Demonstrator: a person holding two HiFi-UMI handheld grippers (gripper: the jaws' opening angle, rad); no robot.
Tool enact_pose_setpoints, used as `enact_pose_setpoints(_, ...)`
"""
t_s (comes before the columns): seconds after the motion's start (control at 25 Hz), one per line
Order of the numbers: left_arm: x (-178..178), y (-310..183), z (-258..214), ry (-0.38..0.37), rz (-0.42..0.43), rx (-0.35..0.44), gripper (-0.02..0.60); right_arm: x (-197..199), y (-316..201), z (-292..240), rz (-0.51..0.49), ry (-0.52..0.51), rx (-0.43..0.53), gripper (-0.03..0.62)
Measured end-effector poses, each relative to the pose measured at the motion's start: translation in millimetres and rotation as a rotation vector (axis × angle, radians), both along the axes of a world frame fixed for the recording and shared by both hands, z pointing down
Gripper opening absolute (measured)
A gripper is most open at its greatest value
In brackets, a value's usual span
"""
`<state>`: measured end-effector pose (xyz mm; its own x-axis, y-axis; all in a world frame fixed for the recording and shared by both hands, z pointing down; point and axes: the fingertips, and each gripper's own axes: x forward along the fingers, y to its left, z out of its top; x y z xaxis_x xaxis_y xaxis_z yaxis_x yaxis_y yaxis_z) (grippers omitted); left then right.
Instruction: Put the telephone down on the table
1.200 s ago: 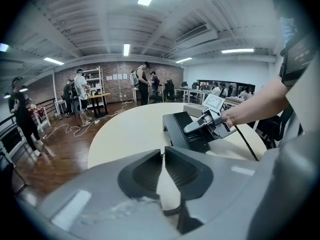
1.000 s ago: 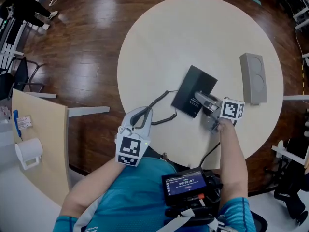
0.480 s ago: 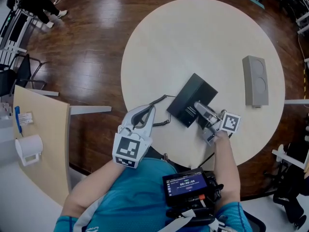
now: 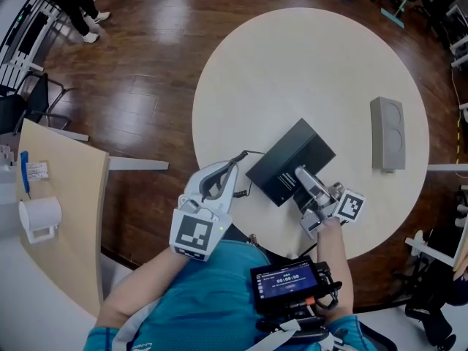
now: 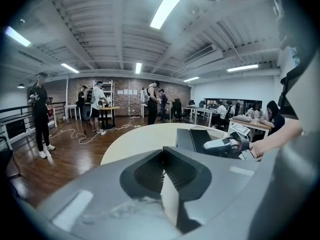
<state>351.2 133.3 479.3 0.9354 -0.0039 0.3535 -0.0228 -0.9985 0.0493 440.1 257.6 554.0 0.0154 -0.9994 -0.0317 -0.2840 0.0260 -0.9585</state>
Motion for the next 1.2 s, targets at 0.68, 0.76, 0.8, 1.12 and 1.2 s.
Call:
enact_pose_setpoints(0.68, -78.2, -87.5, -28.4, 0.100, -0.198, -0.014, 0.017, -10.6, -51.2, -55.9, 0.082, -0.013, 0.108, 0.150)
enact_pose_setpoints(0.76, -88.9, -98.8, -27.9, 0.105, -0.221, -0.020, 0.017, -15.9, -61.9, -58.4, 0.081, -0.017, 0.109, 0.150)
enact_pose_setpoints(0.8, -93.5, -104.3, -27.9, 0.108, -0.232, -0.021, 0.017, -18.4, -67.6, -59.8, 0.076, -0.017, 0.107, 0.150)
enact_pose_setpoints(1.12, -128.5, -138.0, -27.6, 0.131, -0.307, -0.037, 0.017, -49.7, -107.2, -76.7, -0.002, -0.011, 0.140, 0.150)
enact_pose_setpoints(1.2, -136.4, -145.3, -29.5, 0.140, -0.322, -0.034, 0.017, -57.9, -118.3, -85.2, -0.022, -0.003, 0.156, 0.150)
